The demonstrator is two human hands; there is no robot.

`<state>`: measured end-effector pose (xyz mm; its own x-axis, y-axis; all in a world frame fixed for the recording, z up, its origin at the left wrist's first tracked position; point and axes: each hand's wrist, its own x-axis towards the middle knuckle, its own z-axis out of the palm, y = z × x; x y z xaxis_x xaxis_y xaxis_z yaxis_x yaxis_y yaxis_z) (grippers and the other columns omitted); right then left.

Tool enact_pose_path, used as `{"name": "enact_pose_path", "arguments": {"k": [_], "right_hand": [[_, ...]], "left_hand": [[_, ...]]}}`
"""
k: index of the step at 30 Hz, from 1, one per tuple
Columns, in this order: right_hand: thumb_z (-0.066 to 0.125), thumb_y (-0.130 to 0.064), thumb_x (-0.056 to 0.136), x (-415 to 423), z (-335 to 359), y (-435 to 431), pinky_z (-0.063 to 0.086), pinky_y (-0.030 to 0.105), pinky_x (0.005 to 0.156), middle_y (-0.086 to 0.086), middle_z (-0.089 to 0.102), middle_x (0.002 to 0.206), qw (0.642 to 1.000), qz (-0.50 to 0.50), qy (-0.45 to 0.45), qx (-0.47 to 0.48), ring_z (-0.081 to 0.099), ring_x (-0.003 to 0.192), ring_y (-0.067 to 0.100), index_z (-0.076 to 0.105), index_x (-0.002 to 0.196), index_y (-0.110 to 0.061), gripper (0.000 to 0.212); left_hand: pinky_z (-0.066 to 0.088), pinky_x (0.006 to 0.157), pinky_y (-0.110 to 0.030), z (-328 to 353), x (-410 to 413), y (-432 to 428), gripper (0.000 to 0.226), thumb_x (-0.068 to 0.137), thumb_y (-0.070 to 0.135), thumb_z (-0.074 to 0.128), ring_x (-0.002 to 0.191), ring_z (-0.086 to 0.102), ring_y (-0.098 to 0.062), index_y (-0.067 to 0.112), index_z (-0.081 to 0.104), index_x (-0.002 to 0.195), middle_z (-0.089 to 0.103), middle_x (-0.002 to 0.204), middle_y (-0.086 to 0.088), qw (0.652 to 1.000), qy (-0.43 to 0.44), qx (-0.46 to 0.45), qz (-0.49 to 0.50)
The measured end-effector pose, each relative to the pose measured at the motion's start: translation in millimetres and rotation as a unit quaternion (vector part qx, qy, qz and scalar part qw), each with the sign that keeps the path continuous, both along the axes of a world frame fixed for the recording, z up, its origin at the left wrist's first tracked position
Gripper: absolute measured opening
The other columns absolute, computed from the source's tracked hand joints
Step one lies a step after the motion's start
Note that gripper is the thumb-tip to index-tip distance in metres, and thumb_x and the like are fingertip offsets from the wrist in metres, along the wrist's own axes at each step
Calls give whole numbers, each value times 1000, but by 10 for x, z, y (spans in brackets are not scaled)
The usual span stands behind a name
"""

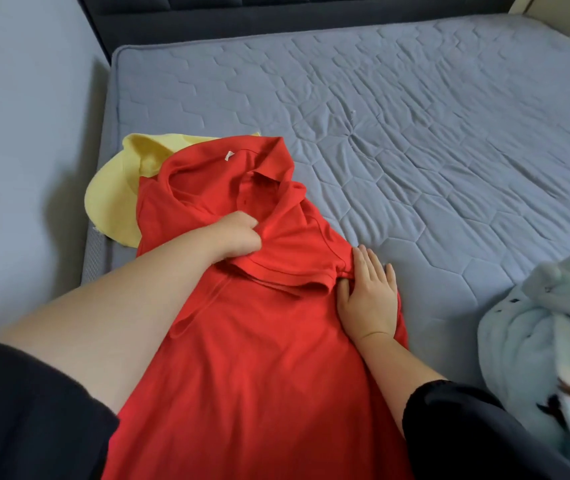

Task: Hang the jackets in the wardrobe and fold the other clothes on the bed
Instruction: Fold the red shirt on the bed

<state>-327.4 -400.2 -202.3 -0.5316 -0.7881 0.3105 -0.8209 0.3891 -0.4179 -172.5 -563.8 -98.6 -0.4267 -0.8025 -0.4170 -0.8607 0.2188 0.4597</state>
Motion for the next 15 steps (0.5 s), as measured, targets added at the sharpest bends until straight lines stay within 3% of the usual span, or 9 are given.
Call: {"name": "enact_pose_path", "arguments": {"k": [4,8,10,13,15], "right_hand": [[45,-20,83,3,4,-11,24,49,113,15,51,139,1000,-1,-2,2,44,133,30,49,135,0,56],[31,-29,83,8,25,-18,24,48,113,14,51,139,1000,-3,-4,7,44,133,29,51,133,-1,61],[29,-30,81,18,37,-28,25,48,113,14,52,138,1000,-4,-5,8,45,132,28,52,132,-1,63],[31,-29,81,10,22,-37,28,49,111,14,54,136,1000,-6,-2,8,47,130,28,54,130,0,62],[33,-28,81,6,11,-38,30,50,110,15,55,135,1000,-8,1,4,49,129,29,56,128,0,60]], "left_hand": [[40,66,-31,156,-314,7,19,80,31,61,80,60,-23,13,64,77,63,76,-2,991,106,-67,37],[41,78,-29,114,-640,-63,34,76,48,69,102,61,-23,20,59,91,66,103,-3,984,78,-149,58],[40,80,-30,79,-758,-43,41,77,45,70,109,58,-27,17,59,105,63,114,-4,976,28,-217,11],[41,74,-34,53,-855,-19,24,86,26,61,104,59,-33,13,59,107,62,113,-10,936,-35,-342,-77],[43,74,-38,42,-877,-61,27,87,15,58,104,58,-34,12,54,113,58,116,-10,908,-58,-397,-118]]}}
